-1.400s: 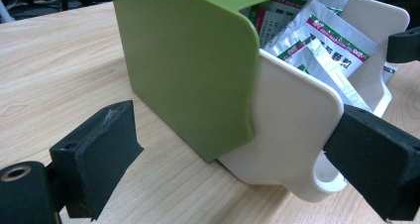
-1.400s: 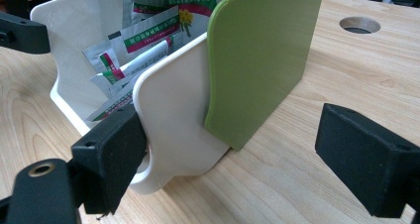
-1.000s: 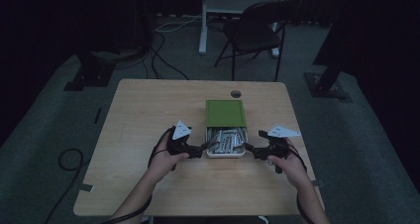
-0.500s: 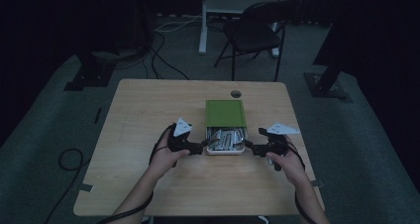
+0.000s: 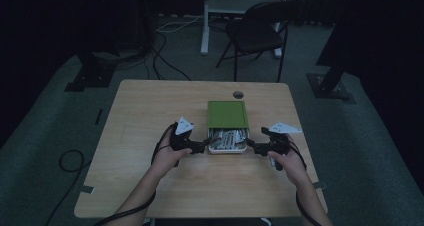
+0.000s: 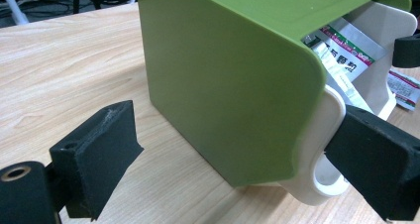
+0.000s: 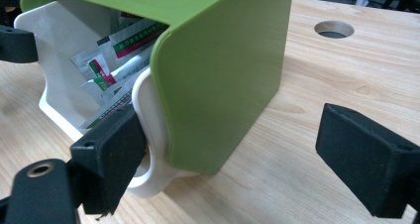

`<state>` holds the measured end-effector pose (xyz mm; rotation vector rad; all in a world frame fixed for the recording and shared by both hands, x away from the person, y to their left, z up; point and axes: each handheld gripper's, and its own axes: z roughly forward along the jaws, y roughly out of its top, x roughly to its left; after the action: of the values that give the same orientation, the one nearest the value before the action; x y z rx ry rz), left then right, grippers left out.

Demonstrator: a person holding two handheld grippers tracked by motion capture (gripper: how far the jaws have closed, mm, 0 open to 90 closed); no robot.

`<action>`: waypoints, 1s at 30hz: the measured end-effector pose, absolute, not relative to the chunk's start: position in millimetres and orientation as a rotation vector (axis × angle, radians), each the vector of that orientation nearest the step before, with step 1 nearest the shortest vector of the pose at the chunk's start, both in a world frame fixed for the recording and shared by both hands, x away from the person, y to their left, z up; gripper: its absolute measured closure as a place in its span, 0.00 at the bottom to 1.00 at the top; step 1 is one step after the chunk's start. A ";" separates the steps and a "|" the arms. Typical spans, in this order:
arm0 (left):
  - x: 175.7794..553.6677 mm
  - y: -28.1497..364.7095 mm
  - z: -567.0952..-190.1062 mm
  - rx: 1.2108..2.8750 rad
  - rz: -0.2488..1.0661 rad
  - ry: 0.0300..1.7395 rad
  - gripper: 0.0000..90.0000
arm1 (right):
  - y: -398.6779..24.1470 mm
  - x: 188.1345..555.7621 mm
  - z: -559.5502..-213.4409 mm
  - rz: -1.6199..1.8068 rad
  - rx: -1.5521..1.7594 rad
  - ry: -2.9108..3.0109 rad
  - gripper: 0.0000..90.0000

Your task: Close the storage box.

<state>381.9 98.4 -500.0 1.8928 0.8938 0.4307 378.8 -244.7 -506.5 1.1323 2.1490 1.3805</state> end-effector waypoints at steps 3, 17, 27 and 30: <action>383.6 97.9 -500.3 1.888 0.433 0.902 0.09 | -244.1 380.5 -506.7 1.377 1.145 2.138 0.13; 391.1 97.4 -499.5 1.887 0.442 0.918 0.09 | -241.4 385.9 -507.8 1.375 1.209 2.097 0.12; 390.8 96.7 -499.6 1.897 0.440 0.913 0.09 | -240.7 385.3 -508.1 1.376 1.219 2.092 0.12; 388.9 95.3 -499.1 1.891 0.436 0.913 0.09 | -240.9 384.3 -507.8 1.386 1.226 2.086 0.12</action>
<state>388.9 95.3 -499.1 1.8908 0.9129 0.4358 384.3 -240.9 -507.8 1.2261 2.0865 1.3856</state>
